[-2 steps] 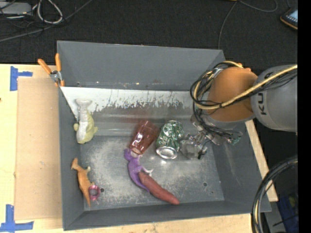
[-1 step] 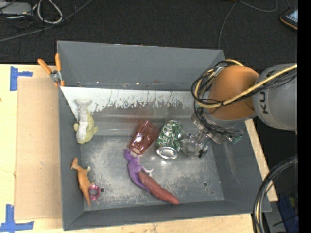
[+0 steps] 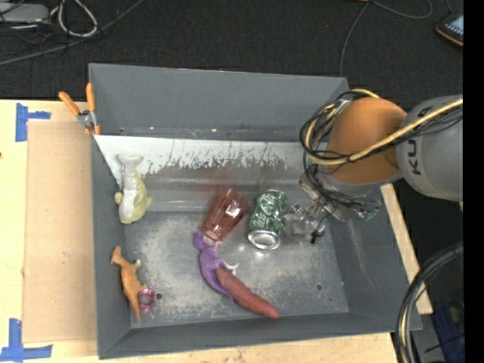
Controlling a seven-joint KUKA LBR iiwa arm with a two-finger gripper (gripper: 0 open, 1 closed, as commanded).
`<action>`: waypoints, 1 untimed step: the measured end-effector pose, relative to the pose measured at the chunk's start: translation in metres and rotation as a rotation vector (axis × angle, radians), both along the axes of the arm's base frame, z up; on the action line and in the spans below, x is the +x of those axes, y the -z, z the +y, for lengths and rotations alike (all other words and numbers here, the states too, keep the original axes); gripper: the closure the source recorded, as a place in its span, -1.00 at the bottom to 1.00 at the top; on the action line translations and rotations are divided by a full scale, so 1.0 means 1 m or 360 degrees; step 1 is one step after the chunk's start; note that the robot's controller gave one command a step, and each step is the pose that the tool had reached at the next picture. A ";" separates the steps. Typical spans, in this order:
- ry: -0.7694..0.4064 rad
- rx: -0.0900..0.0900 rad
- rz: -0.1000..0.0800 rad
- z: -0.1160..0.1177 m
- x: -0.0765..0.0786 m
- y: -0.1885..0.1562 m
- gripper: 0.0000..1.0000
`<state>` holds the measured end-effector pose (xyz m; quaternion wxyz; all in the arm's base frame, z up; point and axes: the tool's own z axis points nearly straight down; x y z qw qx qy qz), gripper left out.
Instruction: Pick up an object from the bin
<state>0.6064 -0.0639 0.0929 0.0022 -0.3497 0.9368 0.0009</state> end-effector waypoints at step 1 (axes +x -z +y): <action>0.0000 0.0000 -0.0001 0.000 0.000 -0.004 1.00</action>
Offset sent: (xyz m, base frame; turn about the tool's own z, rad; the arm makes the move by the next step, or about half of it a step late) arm 0.0002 0.0002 0.0454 0.0000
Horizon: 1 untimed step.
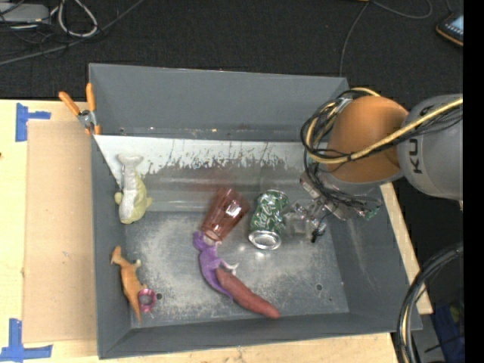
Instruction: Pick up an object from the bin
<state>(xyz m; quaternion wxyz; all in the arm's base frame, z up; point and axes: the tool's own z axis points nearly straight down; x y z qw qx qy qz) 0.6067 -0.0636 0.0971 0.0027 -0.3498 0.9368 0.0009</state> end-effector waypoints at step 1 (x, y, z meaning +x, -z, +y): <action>0.0000 0.0001 0.0006 0.000 -0.001 -0.006 1.00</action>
Offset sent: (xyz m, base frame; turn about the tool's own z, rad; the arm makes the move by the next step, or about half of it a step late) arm -0.0003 0.0004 0.0074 0.0001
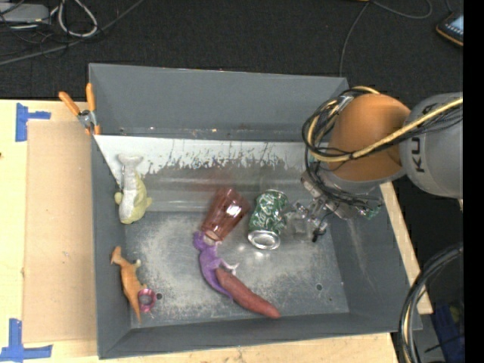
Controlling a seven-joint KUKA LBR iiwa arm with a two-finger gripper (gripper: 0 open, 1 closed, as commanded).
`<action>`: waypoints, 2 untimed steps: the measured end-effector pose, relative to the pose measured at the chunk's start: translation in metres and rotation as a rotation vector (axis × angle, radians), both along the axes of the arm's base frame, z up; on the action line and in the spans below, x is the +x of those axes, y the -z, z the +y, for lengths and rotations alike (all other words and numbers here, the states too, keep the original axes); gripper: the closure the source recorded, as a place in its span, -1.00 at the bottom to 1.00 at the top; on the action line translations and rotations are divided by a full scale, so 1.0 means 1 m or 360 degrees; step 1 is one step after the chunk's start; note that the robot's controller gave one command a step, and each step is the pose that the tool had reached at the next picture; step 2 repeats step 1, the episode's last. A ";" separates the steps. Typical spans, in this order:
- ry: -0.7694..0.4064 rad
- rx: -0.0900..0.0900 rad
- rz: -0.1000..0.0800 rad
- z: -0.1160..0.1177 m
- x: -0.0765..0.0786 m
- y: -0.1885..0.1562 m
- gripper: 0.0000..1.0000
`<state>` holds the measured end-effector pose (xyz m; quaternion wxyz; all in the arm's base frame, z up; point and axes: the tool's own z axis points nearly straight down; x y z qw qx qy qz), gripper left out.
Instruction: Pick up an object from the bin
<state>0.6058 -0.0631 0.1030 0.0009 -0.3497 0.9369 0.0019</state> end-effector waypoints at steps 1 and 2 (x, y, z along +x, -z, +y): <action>0.0001 0.0000 0.0001 0.000 0.000 -0.013 1.00; 0.0001 0.0000 0.0001 0.000 0.000 -0.013 1.00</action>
Offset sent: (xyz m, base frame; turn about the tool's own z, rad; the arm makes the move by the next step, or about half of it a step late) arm -0.0004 0.0004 0.0223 0.0002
